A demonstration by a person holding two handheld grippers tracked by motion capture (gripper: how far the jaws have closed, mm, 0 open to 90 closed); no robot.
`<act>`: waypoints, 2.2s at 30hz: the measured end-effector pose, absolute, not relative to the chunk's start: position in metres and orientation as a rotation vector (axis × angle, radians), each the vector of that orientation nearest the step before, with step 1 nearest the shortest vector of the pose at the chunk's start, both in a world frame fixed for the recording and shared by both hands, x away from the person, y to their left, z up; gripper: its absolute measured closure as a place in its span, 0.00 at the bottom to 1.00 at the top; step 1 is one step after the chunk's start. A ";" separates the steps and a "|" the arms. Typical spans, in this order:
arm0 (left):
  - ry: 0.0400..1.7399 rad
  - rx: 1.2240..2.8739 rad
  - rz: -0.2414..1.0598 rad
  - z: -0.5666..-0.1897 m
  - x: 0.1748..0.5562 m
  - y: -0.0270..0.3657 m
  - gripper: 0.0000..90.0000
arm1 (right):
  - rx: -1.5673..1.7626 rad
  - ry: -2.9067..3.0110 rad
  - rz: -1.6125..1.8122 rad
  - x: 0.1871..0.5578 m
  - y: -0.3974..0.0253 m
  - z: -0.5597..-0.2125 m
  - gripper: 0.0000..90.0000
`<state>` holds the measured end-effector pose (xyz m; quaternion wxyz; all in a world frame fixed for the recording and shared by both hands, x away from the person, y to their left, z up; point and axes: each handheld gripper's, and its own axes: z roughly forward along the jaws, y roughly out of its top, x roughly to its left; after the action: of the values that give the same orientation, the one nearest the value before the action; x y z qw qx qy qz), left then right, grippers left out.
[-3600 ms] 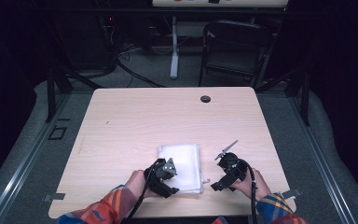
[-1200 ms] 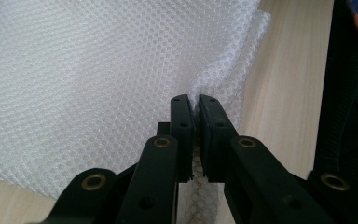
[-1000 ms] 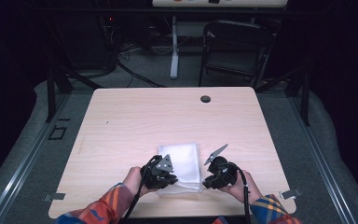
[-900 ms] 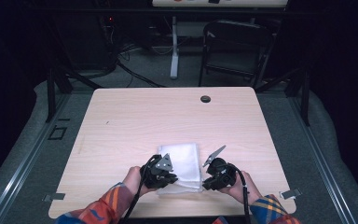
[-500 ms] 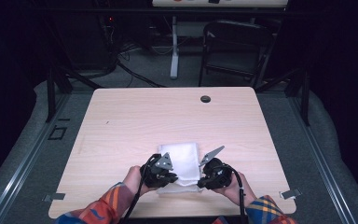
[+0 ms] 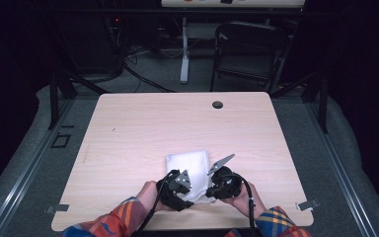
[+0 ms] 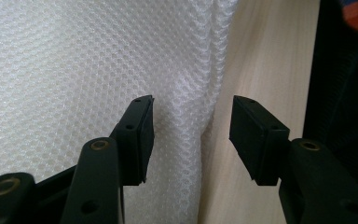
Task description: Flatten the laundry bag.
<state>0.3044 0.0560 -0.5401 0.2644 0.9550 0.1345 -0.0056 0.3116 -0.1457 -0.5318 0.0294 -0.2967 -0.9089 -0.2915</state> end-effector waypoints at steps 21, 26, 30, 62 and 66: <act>0.400 2.584 0.040 -0.548 0.307 0.052 0.92 | -0.946 -2.826 -0.827 0.315 -0.140 -0.551 1.00; 0.413 2.568 0.028 -0.545 0.309 0.055 0.94 | -0.950 -2.830 -0.822 0.314 -0.139 -0.557 1.00; 0.428 2.555 0.026 -0.542 0.311 0.057 0.94 | -0.947 -2.846 -0.821 0.314 -0.137 -0.559 1.00; 0.426 2.602 0.062 -0.544 0.305 0.041 0.59 | -0.894 -2.902 -0.804 0.314 -0.138 -0.559 1.00; 0.427 2.604 0.088 -0.547 0.306 0.038 0.78 | -0.919 -2.874 -0.843 0.313 -0.138 -0.561 1.00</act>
<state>0.3061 0.0382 -0.5469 0.2481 0.9554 0.1568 0.0324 0.3126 -0.1376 -0.5614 0.0046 -0.2933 -0.9174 -0.2690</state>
